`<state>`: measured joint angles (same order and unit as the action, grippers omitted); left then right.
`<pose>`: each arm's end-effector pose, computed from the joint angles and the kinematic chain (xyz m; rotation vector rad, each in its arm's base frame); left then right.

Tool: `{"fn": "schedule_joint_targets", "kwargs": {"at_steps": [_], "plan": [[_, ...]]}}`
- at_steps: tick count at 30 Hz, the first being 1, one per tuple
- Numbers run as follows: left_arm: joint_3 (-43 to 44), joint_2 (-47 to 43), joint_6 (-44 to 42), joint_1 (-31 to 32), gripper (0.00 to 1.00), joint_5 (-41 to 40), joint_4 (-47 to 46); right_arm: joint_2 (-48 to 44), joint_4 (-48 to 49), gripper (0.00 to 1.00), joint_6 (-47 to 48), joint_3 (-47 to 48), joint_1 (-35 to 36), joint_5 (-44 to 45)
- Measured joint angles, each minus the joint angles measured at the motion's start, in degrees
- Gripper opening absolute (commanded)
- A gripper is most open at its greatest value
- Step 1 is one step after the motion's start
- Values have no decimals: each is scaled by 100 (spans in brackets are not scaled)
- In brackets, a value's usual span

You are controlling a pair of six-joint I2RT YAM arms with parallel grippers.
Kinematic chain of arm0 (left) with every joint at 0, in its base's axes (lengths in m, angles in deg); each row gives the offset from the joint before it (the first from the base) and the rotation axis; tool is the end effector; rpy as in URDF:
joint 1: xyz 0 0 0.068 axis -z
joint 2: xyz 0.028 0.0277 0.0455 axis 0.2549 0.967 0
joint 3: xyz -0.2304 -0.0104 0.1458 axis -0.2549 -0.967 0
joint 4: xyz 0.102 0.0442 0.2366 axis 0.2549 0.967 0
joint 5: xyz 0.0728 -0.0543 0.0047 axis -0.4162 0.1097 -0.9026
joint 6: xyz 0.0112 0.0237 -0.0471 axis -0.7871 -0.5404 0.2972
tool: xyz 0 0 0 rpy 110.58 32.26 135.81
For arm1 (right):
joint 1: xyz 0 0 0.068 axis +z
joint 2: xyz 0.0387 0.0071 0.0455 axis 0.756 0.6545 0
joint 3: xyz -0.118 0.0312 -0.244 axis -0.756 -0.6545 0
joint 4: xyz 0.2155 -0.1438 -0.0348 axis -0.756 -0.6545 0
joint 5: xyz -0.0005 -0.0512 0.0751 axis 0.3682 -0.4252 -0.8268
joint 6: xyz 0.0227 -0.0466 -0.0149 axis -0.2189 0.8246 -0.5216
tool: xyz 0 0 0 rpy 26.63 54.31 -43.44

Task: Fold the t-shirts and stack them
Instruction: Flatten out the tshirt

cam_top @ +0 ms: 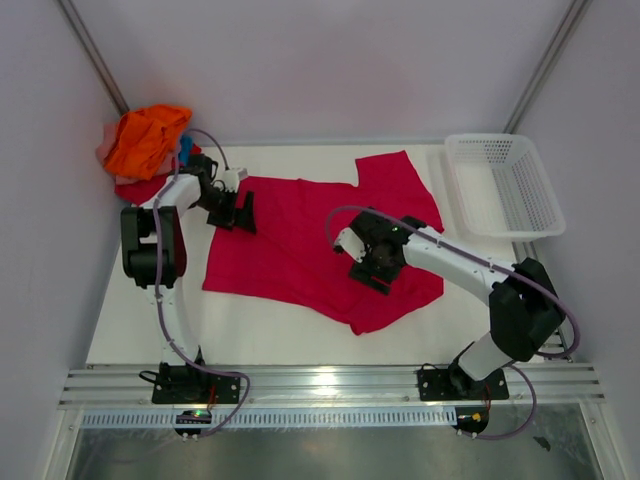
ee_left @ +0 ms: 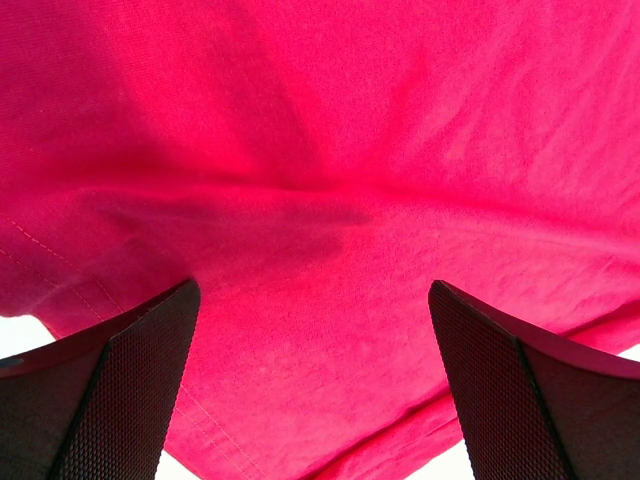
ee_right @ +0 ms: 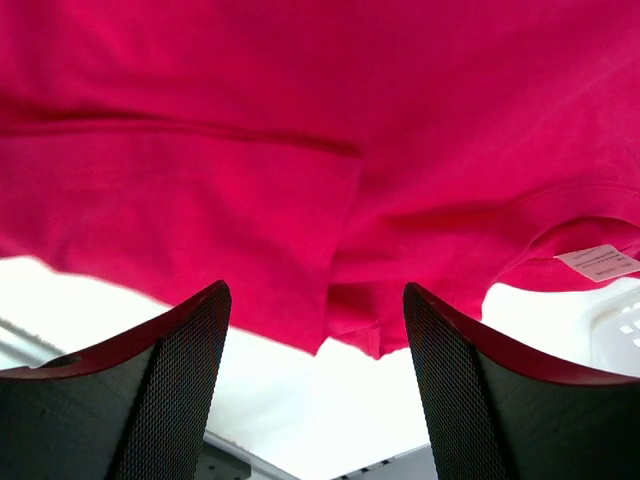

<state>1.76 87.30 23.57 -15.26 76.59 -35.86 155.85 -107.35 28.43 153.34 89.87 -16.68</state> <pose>0.4250 -0.0144 0.1703 0.4044 2.7143 -0.6931 0.2198 0.1851 0.2257 -1.5462 2.4294 -0.0819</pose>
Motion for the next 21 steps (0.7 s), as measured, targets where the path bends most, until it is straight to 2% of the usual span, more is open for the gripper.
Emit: {"fn": "schedule_joint_targets", "kwargs": {"at_steps": [10, 17, 21], "plan": [[-831, -621, -4, 0, 99, -372, -236, 1207, 745, 74, -260, 234, -553, 85], [-1154, -876, -46, 0, 99, -726, -260, 2369, 1069, 74, -439, 1519, -929, 227], [-1340, -984, -63, 0, 99, -859, -271, 2656, 1156, 74, -564, 2124, -1193, 254]]}}
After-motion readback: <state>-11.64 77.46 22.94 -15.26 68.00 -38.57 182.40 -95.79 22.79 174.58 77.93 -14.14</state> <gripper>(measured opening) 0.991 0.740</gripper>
